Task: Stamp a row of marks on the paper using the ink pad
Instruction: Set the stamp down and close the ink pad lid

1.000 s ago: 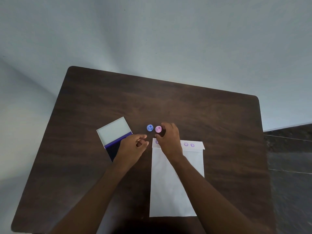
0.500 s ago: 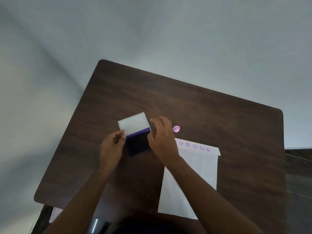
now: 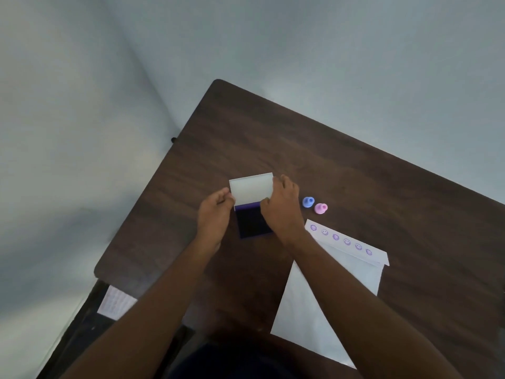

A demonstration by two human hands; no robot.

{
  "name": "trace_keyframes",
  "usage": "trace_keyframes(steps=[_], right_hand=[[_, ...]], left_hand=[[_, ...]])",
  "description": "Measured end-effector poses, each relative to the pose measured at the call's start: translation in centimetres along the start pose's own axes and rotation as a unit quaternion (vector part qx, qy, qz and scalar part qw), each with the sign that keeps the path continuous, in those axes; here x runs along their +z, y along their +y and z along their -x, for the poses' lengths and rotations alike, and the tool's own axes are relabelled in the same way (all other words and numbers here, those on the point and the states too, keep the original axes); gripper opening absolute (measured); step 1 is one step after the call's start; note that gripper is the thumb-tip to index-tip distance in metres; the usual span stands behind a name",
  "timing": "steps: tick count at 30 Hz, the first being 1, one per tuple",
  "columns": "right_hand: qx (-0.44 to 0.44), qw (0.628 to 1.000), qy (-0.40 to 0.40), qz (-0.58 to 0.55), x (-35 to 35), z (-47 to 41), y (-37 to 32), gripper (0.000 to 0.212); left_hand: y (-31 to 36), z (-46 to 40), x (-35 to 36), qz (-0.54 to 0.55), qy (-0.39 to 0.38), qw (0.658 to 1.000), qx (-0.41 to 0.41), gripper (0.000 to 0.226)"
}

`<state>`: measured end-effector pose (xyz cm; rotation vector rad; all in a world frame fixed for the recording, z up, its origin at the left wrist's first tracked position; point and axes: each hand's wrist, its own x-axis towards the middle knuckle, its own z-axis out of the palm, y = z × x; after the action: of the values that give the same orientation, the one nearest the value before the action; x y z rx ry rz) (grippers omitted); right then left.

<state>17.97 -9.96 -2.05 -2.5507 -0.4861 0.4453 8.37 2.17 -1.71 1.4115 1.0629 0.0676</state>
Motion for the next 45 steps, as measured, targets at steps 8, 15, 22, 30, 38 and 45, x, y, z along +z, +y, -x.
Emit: trace_keyframes(steps=[8, 15, 22, 30, 38, 45], right_hand=[[0.062, 0.997, -0.025, -0.037, 0.3, -0.8, 0.2, 0.047], [0.093, 0.989, -0.001, -0.119, -0.6, -1.1, 0.4, 0.048], [0.089, 0.979, 0.066, -0.172, -2.0, 1.8, 0.9, 0.048], [0.112, 0.973, 0.042, -0.196, -1.5, 5.7, 2.3, 0.050], [0.150, 0.976, -0.013, -0.160, -0.2, 6.6, 3.6, 0.046], [0.149, 0.976, -0.007, -0.156, -0.1, 6.7, 3.8, 0.048]], left_hand=[[-0.1, -0.2, 0.8, 0.001, -0.008, 1.000, -0.004, 0.038], [1.0, 0.2, 0.4, 0.026, 0.003, 1.000, -0.009, 0.036], [0.5, 1.6, -1.3, 0.072, 0.009, 0.997, 0.000, 0.047], [-1.8, 3.1, -2.0, 0.069, -0.026, 0.997, -0.024, 0.040], [-3.5, 3.7, -1.4, 0.004, -0.033, 0.999, -0.035, 0.042], [-3.5, 4.1, -0.9, -0.005, -0.022, 0.999, -0.026, 0.036]])
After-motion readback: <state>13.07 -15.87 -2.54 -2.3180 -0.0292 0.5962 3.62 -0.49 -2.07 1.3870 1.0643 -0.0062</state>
